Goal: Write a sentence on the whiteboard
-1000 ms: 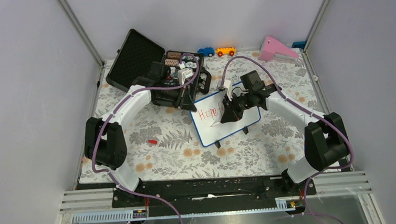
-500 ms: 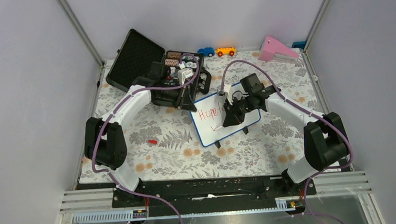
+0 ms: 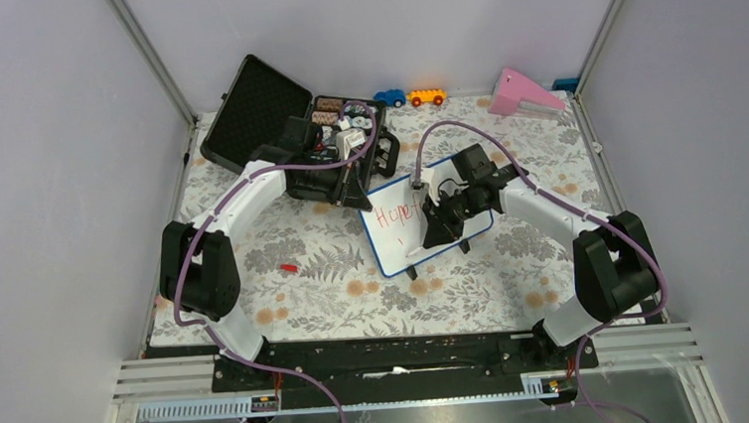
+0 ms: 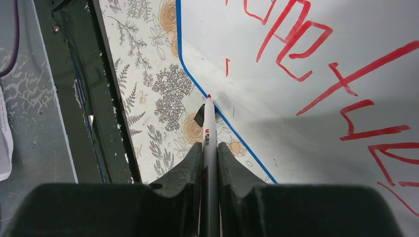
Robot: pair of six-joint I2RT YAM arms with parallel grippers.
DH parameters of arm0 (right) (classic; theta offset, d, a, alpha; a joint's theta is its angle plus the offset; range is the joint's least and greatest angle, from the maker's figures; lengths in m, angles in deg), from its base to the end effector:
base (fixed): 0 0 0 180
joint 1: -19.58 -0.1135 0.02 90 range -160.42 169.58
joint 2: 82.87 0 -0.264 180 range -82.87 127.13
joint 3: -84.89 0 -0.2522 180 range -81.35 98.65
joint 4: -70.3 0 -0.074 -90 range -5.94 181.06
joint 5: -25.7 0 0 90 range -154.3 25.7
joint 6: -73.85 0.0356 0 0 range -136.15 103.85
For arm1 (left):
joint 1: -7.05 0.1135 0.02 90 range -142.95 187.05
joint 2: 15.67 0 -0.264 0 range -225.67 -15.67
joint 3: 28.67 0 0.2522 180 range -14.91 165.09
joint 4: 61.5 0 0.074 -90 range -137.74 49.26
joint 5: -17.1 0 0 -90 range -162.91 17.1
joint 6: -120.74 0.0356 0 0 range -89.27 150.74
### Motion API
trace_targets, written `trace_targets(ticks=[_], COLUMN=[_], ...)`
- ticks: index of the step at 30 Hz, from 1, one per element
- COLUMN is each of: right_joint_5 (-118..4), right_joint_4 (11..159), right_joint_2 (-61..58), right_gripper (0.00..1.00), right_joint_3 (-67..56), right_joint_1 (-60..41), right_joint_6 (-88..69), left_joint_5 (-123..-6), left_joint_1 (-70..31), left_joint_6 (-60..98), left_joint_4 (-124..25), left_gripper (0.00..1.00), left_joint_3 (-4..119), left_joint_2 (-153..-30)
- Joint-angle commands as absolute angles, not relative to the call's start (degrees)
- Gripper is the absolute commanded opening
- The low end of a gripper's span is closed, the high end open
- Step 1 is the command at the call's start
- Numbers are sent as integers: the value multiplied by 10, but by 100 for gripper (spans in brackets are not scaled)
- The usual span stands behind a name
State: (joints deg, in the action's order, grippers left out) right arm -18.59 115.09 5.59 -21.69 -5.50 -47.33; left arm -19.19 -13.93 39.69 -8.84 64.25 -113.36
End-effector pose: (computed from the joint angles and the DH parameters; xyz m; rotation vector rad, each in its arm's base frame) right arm 0.2665 0.1529 0.2265 -1.3781 1.9969 0.9801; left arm 0.3238 -0.1549 0.2740 0.9585 2.2172 -1.2764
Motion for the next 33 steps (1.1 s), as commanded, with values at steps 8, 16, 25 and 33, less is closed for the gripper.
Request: trace_targets(ticks=[8, 16, 25, 33], right_joint_5=[-169, -127, -115, -144], right_joint_4=[1075, 1050, 1051, 1042], right_joint_2=[28, 28, 32, 49], right_gripper=[0, 0, 0, 0], right_joint_3=[-214, -207, -218, -222], right_joint_1=[-53, -14, -12, -12], right_joint_6=[-396, -363, -371, -373], left_joint_5=[-202, -204, -204, -206], left_joint_1=[-149, -149, -150, -150], left_joint_6=[415, 417, 415, 416], left_joint_4=[-91, -91, -91, -91], left_gripper=[0, 0, 0, 0], left_joint_3=[649, 644, 645, 643], left_joint_2=[-1136, -1130, -1130, -1126])
